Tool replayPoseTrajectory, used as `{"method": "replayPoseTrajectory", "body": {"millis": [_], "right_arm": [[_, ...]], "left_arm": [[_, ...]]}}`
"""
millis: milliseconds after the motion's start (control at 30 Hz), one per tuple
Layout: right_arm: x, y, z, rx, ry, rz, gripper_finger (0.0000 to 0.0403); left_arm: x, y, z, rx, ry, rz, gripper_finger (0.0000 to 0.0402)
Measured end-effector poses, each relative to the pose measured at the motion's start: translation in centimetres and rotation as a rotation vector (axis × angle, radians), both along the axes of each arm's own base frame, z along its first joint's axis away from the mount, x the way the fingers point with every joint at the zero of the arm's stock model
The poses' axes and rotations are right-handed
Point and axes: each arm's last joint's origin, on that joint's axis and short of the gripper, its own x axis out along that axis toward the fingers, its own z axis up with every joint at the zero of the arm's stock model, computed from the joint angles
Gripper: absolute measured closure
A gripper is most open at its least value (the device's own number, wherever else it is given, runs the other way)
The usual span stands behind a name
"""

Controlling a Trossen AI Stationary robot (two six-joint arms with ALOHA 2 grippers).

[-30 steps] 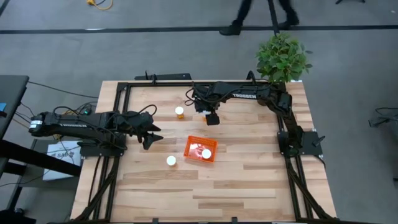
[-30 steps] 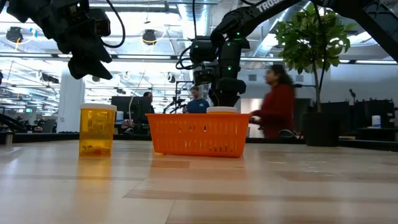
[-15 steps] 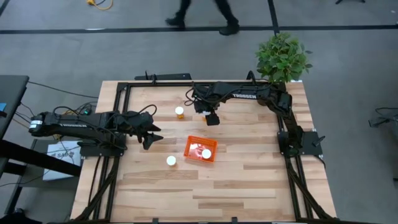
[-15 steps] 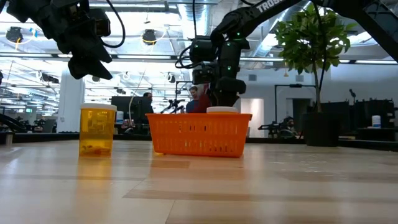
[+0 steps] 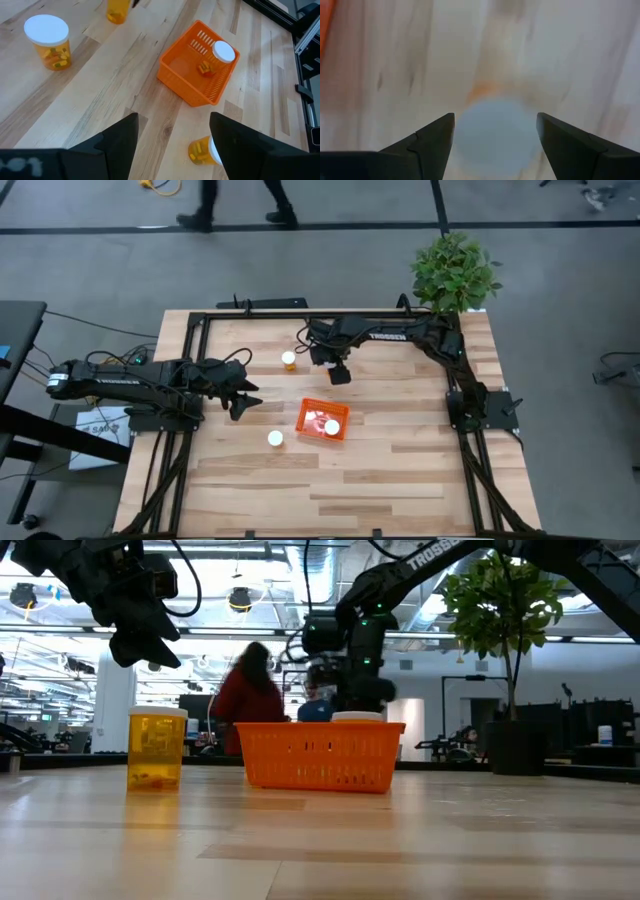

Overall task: Pick and place pill bottles into a basket
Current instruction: Put the top right orange pill bottle into the orange bin

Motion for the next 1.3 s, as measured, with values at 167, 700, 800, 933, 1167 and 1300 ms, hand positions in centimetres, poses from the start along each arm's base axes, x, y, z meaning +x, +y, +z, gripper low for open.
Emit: {"method": "replayPoseTrajectory", "body": {"millis": [167,700,800,933,1167,1300], "right_arm": [[0.23,0.03,-0.31,0.002,-0.012,0.004,0.0126],[0.07,-0.09,-0.3,-0.032,0.01,-0.019,0.0127],[0.05,-0.13,-0.3,-0.028,0.012,-0.041,0.0127],[0.04,-0.1,-0.3,-0.027,0.014,-0.044,0.0129],[-0.05,-0.05,-0.32,-0.024,0.024,-0.051,0.0192],[-0.04,-0.02,-0.32,-0.023,0.024,-0.052,0.0216]], "left_arm": [[0.0,-0.01,0.0,0.0,0.0,-0.001,0.0166],[0.0,0.0,0.0,0.0,-0.001,0.0,0.0166],[0.0,-0.01,0.0,0.0,-0.001,-0.001,0.0166],[0.0,0.0,0.01,0.0,-0.001,0.0,0.0166],[0.0,0.0,0.0,0.0,0.0,0.0,0.0166],[0.0,0.0,0.01,0.0,-0.001,0.0,0.0166]]}}
